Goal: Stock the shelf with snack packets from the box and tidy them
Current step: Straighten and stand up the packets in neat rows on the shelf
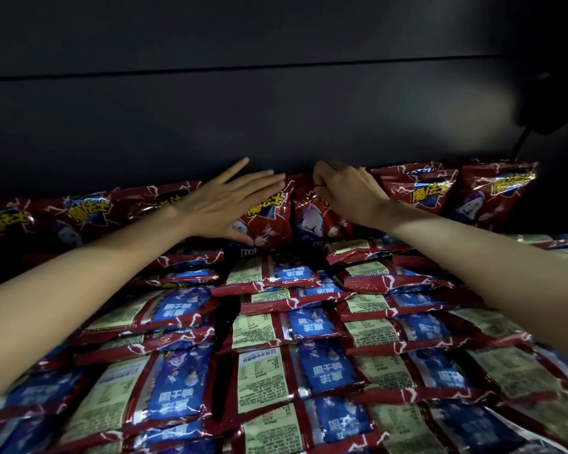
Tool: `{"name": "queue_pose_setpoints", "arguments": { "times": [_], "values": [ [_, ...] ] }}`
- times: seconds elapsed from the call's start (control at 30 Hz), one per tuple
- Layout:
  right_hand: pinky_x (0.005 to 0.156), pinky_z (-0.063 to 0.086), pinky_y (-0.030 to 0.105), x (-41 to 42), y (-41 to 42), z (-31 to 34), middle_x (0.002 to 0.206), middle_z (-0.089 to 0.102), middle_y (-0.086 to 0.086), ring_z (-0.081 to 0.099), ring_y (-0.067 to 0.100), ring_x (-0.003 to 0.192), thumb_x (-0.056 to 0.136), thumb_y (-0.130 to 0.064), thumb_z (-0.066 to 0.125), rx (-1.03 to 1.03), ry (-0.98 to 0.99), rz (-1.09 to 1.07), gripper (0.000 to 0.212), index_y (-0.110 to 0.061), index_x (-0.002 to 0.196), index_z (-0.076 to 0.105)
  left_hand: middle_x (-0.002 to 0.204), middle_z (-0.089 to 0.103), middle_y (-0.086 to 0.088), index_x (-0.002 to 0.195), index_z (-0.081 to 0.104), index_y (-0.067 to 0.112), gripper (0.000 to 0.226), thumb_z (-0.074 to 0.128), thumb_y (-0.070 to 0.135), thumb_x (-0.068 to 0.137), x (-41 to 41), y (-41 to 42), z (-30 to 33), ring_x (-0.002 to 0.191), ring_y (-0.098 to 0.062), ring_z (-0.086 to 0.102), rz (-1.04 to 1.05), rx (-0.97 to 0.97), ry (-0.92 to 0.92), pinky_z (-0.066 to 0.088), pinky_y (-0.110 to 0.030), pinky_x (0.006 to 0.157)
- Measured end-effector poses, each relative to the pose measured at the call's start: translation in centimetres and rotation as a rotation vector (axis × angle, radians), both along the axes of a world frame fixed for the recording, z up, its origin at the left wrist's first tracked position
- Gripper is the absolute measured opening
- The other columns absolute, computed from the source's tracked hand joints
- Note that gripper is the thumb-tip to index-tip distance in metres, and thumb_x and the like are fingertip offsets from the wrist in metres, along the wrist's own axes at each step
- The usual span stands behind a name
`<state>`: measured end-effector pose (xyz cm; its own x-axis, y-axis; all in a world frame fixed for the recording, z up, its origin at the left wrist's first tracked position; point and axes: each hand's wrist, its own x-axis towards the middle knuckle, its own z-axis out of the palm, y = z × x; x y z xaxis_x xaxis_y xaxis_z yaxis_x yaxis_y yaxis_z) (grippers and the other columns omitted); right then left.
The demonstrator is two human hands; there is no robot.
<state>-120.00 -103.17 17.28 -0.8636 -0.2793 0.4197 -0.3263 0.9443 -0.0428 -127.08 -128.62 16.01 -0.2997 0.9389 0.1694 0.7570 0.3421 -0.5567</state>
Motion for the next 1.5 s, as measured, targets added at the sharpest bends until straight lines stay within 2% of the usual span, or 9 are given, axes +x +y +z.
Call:
{"name": "queue_pose_setpoints", "arguments": {
  "times": [0.13,0.27,0.73,0.93,1.07,1.2,1.3,1.4,1.5],
  "values": [
    [0.071,0.051,0.042,-0.1,-0.2,0.0,0.109,0.054,0.008,0.061,0.031,0.081,0.089,-0.017,0.058,-0.092,-0.031,-0.014,0.021,-0.012,0.107,0.049,0.158,0.005,-0.003,0.151,0.004,0.019,0.078,0.028,0.062,0.091,0.9,0.8,0.0,0.145,-0.017,0.004,-0.045,0.075,0.010,-0.001,-0.045,0.117],
    [0.074,0.050,0.041,-0.4,-0.3,0.1,0.114,0.055,0.008,0.061,0.032,0.090,0.089,-0.019,0.060,-0.058,-0.042,-0.052,0.025,-0.011,0.112,0.053,0.156,0.015,0.000,0.150,0.017,0.018,0.064,0.024,0.050,0.095,1.0,2.5,-0.3,0.144,-0.018,0.007,-0.123,-0.043,0.085,0.001,-0.045,0.117],
    [0.077,0.048,0.035,0.0,0.9,1.8,0.118,0.050,0.013,0.054,0.018,0.078,0.084,-0.012,0.068,0.005,-0.140,0.080,0.036,-0.005,0.117,0.054,0.157,0.008,0.004,0.150,0.010,0.024,0.064,0.028,0.049,0.095,-0.8,2.8,-0.8,0.144,-0.013,0.000,-0.107,-0.067,0.057,-0.003,-0.047,0.116],
    [0.087,0.050,0.039,2.9,2.6,4.7,0.125,0.050,0.007,0.055,0.014,0.087,0.088,-0.015,0.062,0.047,-0.147,0.112,0.035,-0.016,0.122,0.056,0.156,0.011,0.007,0.148,0.020,0.027,0.060,0.042,0.042,0.095,1.2,3.2,0.2,0.144,-0.012,0.002,-0.093,-0.033,-0.076,-0.008,-0.041,0.116],
    [0.092,0.047,0.041,4.9,3.8,6.2,0.121,0.059,0.002,0.059,0.020,0.104,0.093,-0.026,0.056,0.124,-0.221,0.100,0.025,-0.020,0.117,0.060,0.153,0.025,0.005,0.144,0.033,0.027,0.049,0.034,0.038,0.097,3.4,2.5,1.9,0.142,-0.011,0.014,-0.117,0.016,-0.152,0.002,-0.036,0.117],
    [0.080,0.046,0.029,6.6,3.1,7.0,0.105,0.067,-0.006,0.061,0.013,0.089,0.096,-0.031,0.050,0.134,-0.245,0.137,0.020,-0.027,0.112,0.061,0.117,0.065,0.002,0.127,0.057,0.021,0.039,0.038,0.035,0.096,6.9,0.4,4.0,0.111,-0.018,0.058,-0.027,0.221,-0.170,0.042,-0.035,0.098],
    [0.075,0.043,0.028,7.4,0.5,7.6,0.100,0.066,-0.002,0.061,0.020,0.087,0.097,-0.039,0.044,0.233,-0.235,0.196,0.022,-0.032,0.112,0.059,0.080,0.068,0.013,0.118,0.063,0.030,0.033,0.043,0.040,0.095,11.1,-2.9,5.8,0.074,-0.016,0.065,0.269,0.373,-0.209,0.044,-0.023,0.066],
    [0.076,0.048,0.032,8.1,-3.6,7.9,0.100,0.064,0.000,0.060,0.023,0.089,0.096,-0.038,0.044,0.297,-0.164,0.323,0.019,-0.033,0.107,0.058,0.086,0.068,0.017,0.119,0.057,0.041,0.030,0.044,0.048,0.094,14.9,-7.9,6.4,0.077,-0.011,0.066,0.569,0.413,-0.229,0.050,-0.026,0.064],
    [0.076,0.046,0.030,8.0,-8.0,7.4,0.109,0.062,-0.008,0.059,0.020,0.098,0.095,-0.037,0.045,0.278,-0.088,0.495,0.019,-0.032,0.108,0.058,0.095,0.067,0.015,0.115,0.061,0.038,0.028,0.050,0.046,0.090,17.7,-13.0,5.9,0.088,-0.013,0.064,0.634,0.478,-0.223,0.054,-0.034,0.071]
  ]
}}
